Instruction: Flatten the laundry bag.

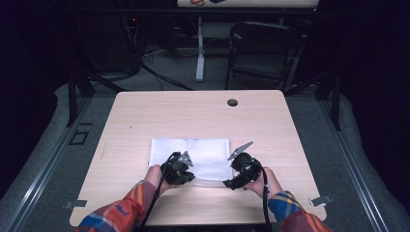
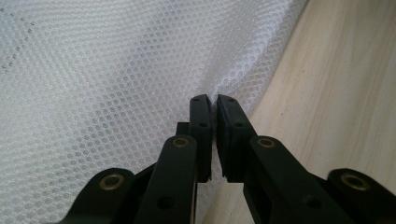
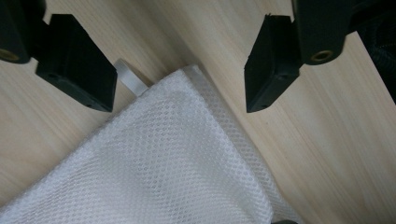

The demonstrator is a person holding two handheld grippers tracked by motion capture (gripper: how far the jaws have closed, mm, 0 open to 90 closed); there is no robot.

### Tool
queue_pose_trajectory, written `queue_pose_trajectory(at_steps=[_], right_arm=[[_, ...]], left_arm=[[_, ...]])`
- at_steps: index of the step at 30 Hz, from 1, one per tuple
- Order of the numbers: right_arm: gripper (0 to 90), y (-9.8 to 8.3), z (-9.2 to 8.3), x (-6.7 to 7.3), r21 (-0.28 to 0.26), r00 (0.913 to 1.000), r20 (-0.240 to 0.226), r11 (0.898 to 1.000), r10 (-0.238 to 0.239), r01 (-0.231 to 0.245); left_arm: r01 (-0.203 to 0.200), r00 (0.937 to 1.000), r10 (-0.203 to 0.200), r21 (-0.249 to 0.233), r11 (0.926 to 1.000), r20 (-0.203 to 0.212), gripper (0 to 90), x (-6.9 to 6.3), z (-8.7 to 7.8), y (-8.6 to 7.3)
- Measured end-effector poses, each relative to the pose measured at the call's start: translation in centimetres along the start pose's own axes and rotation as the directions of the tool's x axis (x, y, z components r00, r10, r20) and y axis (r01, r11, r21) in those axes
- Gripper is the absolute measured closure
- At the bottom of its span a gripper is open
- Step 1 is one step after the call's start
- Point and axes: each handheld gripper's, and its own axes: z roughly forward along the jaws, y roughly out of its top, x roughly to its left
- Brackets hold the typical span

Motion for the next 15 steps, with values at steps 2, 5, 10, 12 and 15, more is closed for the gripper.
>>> queue_pose_trajectory(at_steps=[2,5,10,12,15], right_arm=[[32.4,0.0,0.0,0.2,-0.003,1.0000,-0.001,1.000,-0.003,0.003],[45.8,0.2,-0.3,0.8,-0.036,0.9996,-0.005,0.999,-0.029,0.028],[67.7,0.8,-0.3,2.2,-0.069,0.9960,-0.022,0.994,-0.086,0.085],[75.6,0.9,0.0,2.9,-0.076,0.9933,-0.025,0.991,-0.113,0.110],[86.3,1.0,0.7,3.2,-0.058,0.9906,-0.035,0.990,-0.132,0.130]], left_arm=[[-0.002,1.0000,0.002,-0.007,1.0000,-0.006,85.4,-0.1,-0.1,0.0],[0.002,0.9999,-0.002,-0.018,0.9998,-0.010,85.4,-0.2,-0.3,0.1],[0.001,0.9995,-0.002,-0.023,0.9997,-0.031,86.2,-0.3,-0.4,0.2],[0.003,0.9994,-0.004,-0.023,0.9997,-0.035,86.3,-0.3,-0.4,0.2],[0.008,0.9994,-0.008,-0.028,0.9996,-0.033,86.2,-0.3,-0.4,0.3]])
